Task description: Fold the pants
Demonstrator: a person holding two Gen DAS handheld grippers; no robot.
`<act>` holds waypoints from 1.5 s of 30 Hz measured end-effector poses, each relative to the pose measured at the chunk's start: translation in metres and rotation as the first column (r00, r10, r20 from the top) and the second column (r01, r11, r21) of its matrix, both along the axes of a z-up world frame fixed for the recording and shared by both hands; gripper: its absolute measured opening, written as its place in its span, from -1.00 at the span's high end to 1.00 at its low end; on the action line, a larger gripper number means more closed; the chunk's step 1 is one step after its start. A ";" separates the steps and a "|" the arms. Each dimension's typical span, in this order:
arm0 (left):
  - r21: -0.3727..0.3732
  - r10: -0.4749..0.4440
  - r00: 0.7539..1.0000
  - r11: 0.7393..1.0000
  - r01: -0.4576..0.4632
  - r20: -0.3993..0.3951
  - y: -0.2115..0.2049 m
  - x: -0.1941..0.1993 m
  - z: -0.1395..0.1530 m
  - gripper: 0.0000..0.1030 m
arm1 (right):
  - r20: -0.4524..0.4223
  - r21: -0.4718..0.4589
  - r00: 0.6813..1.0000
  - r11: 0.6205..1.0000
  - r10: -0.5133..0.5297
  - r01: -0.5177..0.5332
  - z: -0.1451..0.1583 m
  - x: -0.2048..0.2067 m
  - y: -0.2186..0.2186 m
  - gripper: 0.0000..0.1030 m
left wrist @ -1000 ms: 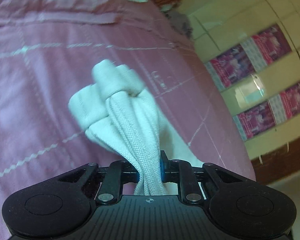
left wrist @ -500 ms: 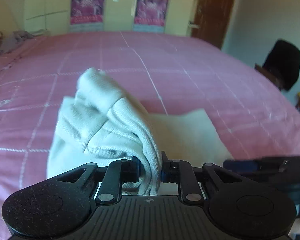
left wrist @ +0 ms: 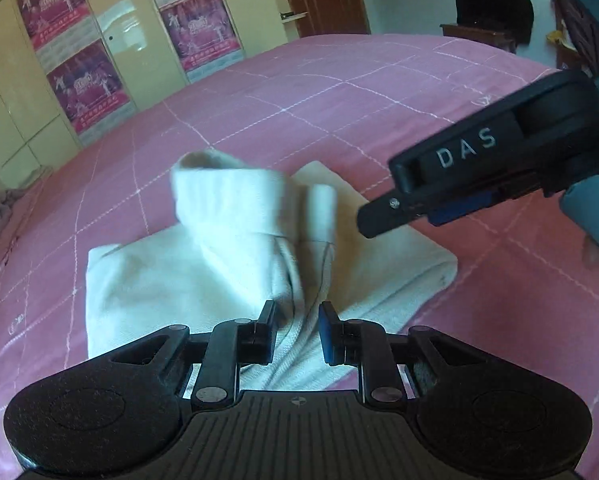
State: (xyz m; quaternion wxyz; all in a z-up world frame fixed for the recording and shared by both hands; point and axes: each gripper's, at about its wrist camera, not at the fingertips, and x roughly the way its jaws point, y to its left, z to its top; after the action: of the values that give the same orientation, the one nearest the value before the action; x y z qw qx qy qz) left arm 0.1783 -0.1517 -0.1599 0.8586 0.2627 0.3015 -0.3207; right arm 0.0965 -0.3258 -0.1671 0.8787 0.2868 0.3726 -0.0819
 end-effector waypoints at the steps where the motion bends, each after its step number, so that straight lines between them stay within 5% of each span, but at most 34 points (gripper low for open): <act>1: -0.024 0.017 0.999 1.000 -0.018 -0.036 0.004 0.001 0.002 0.59 | 0.008 0.021 1.000 1.000 0.009 -0.009 0.000 0.000 0.000 -0.27; 6: -0.194 0.173 0.973 0.960 -0.201 -0.153 0.045 0.024 0.021 0.59 | 0.016 0.060 0.998 0.997 0.057 -0.058 0.000 0.009 0.014 -0.27; 11: -0.232 0.397 0.882 0.860 -0.454 -0.253 0.101 0.059 0.008 0.59 | -0.027 0.130 0.998 0.990 0.054 -0.050 -0.013 0.023 0.022 -0.34; 16: -0.251 0.456 0.784 0.772 -0.584 -0.421 0.130 0.077 -0.031 0.60 | -0.058 0.261 0.998 0.964 -0.027 0.041 -0.034 0.043 0.017 -0.35; 17: -0.260 0.459 0.777 0.762 -0.594 -0.431 0.132 0.077 -0.035 0.60 | -0.064 0.262 0.997 0.963 -0.043 0.058 -0.037 0.047 0.018 -0.23; 18: -0.265 0.458 0.775 0.758 -0.596 -0.435 0.133 0.077 -0.036 0.60 | -0.062 0.244 0.997 0.968 -0.052 0.066 -0.037 0.050 0.020 0.11; 23: -0.294 0.454 0.800 0.762 -0.576 -0.392 0.133 0.070 -0.027 0.59 | 0.015 0.048 1.000 0.999 0.017 -0.018 -0.007 0.046 0.045 0.37; 28: -0.300 0.442 0.812 0.772 -0.560 -0.381 0.126 0.063 -0.026 0.59 | 0.090 -0.058 0.993 0.996 0.071 -0.066 0.027 0.023 0.039 0.37; 32: -0.222 0.458 0.817 0.807 -0.547 -0.350 0.107 0.058 -0.040 0.59 | 0.002 -0.018 1.000 1.000 0.023 -0.022 0.003 0.013 0.010 0.28; 34: -0.204 0.451 0.835 0.828 -0.523 -0.315 0.102 0.052 -0.037 0.59 | -0.119 0.007 0.992 0.999 0.036 -0.036 -0.024 0.015 0.005 0.13; 38: -0.213 0.439 0.833 0.826 -0.522 -0.338 0.109 0.053 -0.022 0.59 | -0.042 -0.029 0.999 0.999 -0.023 0.022 -0.003 0.001 0.002 -0.02; 41: -0.235 0.428 0.851 0.832 -0.502 -0.304 0.103 0.059 -0.007 0.59 | 0.034 -0.214 0.999 0.977 -0.013 0.020 0.032 0.002 0.016 0.10; 42: -0.235 0.423 0.856 0.837 -0.495 -0.299 0.098 0.062 -0.004 0.59 | 0.051 -0.255 0.999 0.967 0.016 -0.003 0.040 0.005 0.022 0.28; 45: -0.173 0.419 0.831 0.847 -0.503 -0.365 0.087 0.074 -0.019 0.59 | 0.029 -0.347 0.991 0.931 0.129 -0.111 0.045 0.024 0.043 0.59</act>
State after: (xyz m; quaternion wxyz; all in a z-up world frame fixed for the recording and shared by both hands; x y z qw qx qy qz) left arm 0.2523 -0.0649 -0.1786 0.8786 0.0114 0.4436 -0.1767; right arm 0.1203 -0.2827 -0.1217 0.9280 0.1074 0.3466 -0.0843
